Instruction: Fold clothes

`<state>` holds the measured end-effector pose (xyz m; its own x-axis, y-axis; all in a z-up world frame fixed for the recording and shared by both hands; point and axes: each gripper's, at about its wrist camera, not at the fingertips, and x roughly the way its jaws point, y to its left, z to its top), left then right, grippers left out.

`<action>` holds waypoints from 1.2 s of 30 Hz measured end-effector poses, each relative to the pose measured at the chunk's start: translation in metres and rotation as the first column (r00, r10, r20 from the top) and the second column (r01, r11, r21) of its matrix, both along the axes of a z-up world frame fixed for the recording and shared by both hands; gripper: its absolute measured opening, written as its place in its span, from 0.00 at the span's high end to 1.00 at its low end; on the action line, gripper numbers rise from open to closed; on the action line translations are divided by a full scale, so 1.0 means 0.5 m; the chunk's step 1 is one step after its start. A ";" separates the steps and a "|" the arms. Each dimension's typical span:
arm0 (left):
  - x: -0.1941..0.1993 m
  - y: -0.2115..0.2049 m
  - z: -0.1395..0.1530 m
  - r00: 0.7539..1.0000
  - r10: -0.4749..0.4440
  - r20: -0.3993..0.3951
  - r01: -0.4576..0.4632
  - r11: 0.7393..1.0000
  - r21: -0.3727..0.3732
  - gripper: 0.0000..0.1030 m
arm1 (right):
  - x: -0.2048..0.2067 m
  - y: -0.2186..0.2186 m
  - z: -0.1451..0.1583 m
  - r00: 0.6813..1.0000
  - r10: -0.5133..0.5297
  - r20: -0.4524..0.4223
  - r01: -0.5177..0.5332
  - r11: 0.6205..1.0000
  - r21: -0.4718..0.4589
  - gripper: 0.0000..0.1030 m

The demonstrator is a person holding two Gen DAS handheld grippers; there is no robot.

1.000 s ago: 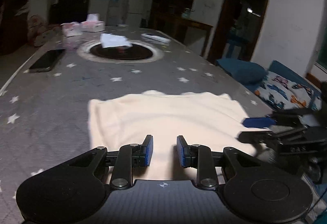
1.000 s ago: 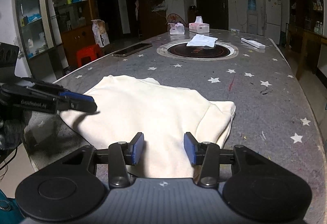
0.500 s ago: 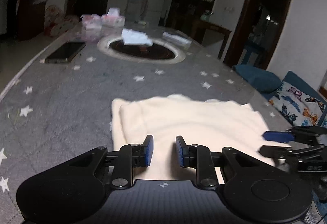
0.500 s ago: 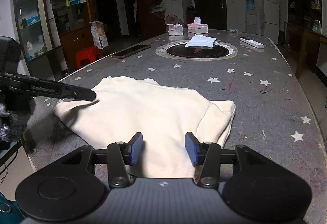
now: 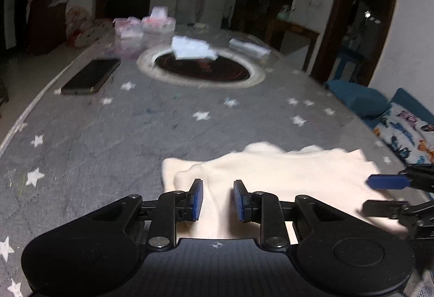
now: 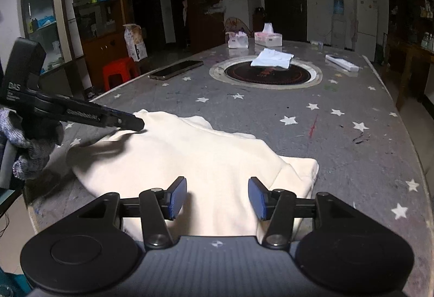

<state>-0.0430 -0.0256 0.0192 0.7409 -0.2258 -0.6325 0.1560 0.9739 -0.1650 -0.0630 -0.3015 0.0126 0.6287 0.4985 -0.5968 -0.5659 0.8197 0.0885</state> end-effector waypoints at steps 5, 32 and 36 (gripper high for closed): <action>0.007 -0.002 0.015 1.000 -0.016 0.011 0.016 1.000 -0.010 0.73 | 0.025 0.002 0.004 1.000 0.001 -0.023 -0.002 1.000 -0.012 0.51; 0.003 0.029 0.041 0.999 0.037 0.038 -0.037 0.999 -0.005 0.51 | 0.021 0.060 0.043 0.994 0.103 0.042 -0.103 0.995 -0.005 0.19; -0.035 0.061 0.042 0.996 0.080 0.034 -0.080 0.997 -0.010 0.44 | -0.015 0.076 0.051 0.989 0.130 0.068 -0.131 0.991 0.015 0.13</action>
